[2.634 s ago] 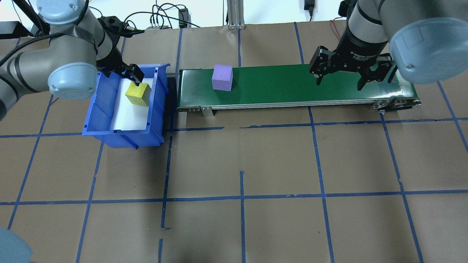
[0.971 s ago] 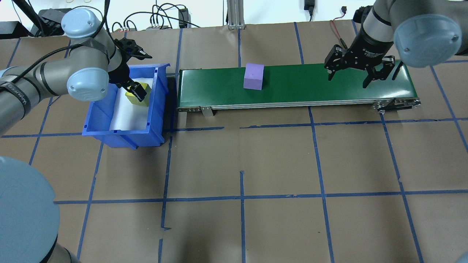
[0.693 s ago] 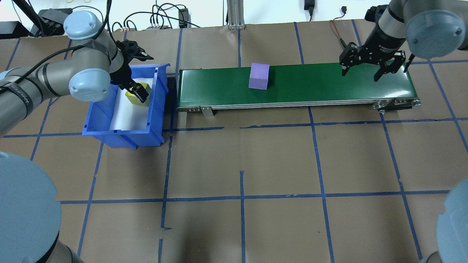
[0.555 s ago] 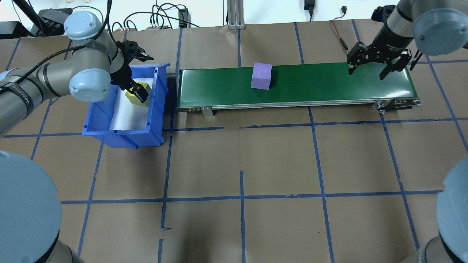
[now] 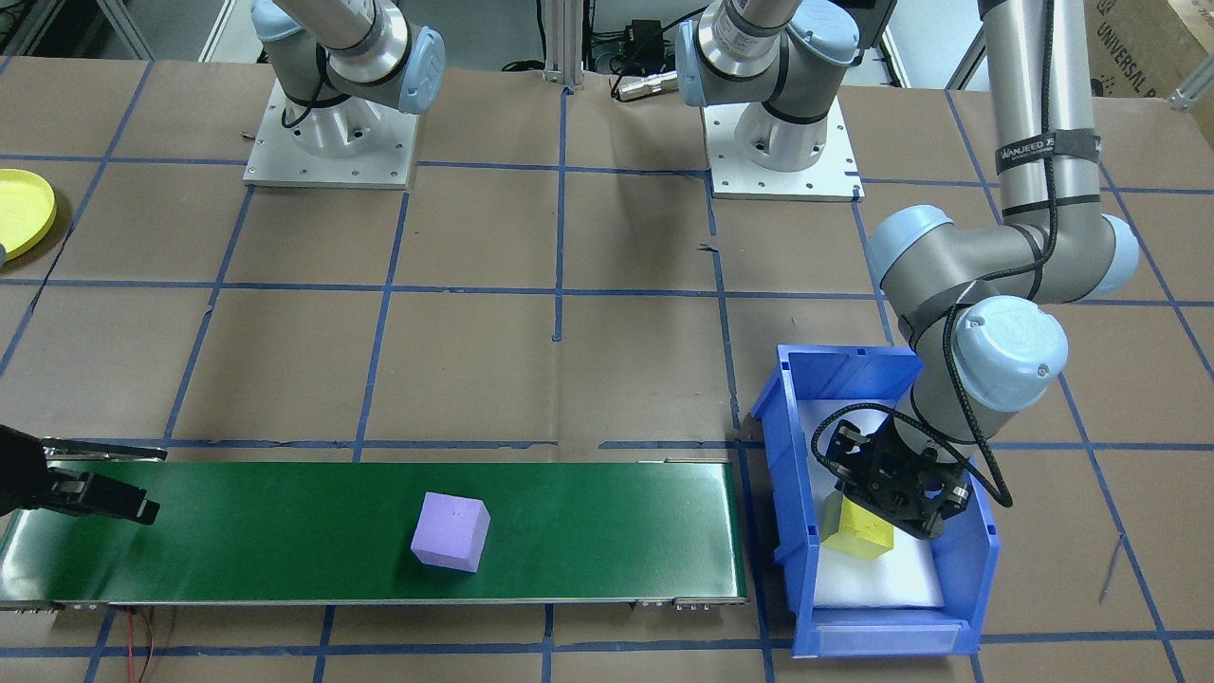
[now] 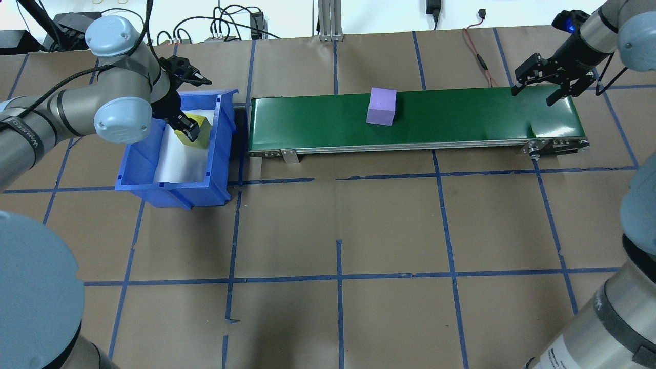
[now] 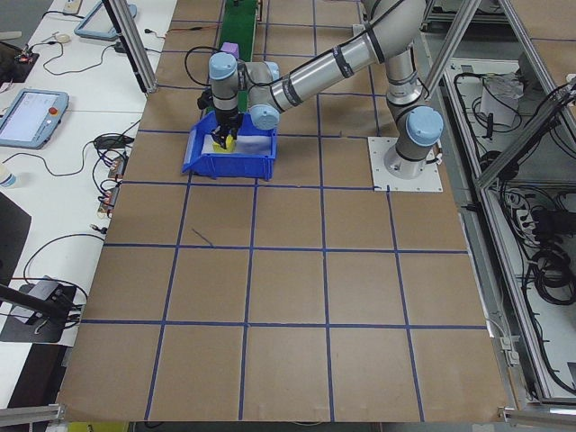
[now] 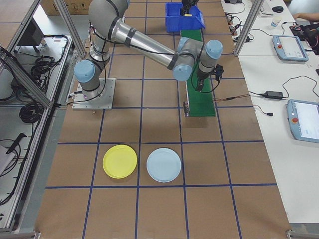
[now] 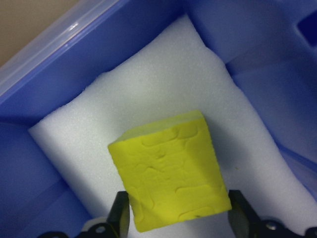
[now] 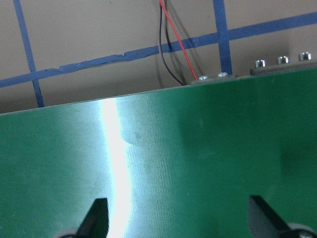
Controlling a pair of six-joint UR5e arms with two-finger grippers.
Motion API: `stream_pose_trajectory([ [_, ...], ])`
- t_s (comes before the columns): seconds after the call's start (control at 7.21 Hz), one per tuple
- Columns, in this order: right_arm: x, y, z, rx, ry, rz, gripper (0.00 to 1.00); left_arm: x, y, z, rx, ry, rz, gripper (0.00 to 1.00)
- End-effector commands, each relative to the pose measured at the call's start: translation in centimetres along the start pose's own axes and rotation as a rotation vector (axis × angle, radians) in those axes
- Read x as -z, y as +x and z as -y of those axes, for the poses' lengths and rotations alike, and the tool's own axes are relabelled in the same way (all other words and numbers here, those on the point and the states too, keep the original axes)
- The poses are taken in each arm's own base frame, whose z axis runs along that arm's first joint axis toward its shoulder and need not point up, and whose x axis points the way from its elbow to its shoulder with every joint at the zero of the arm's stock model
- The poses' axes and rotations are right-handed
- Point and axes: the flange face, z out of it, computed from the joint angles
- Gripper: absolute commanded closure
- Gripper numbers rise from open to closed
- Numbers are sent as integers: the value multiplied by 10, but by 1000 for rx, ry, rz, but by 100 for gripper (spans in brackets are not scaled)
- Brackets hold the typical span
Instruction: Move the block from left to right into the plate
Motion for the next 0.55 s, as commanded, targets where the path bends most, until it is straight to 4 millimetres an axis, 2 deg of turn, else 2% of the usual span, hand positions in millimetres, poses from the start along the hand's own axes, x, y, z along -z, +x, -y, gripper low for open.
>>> stream_pose_trajectory([
  [0.0,-8,19,-6,35,19,142,0,10,0,0,4,13,12,62],
  [0.14,-8,17,-4,59,58,233,0,29,2,-1,6,41,26,62],
  [0.28,-11,22,-7,43,69,282,0,71,7,-7,10,84,61,62],
  [0.42,-12,26,-8,37,67,276,0,114,21,-13,11,157,36,62],
])
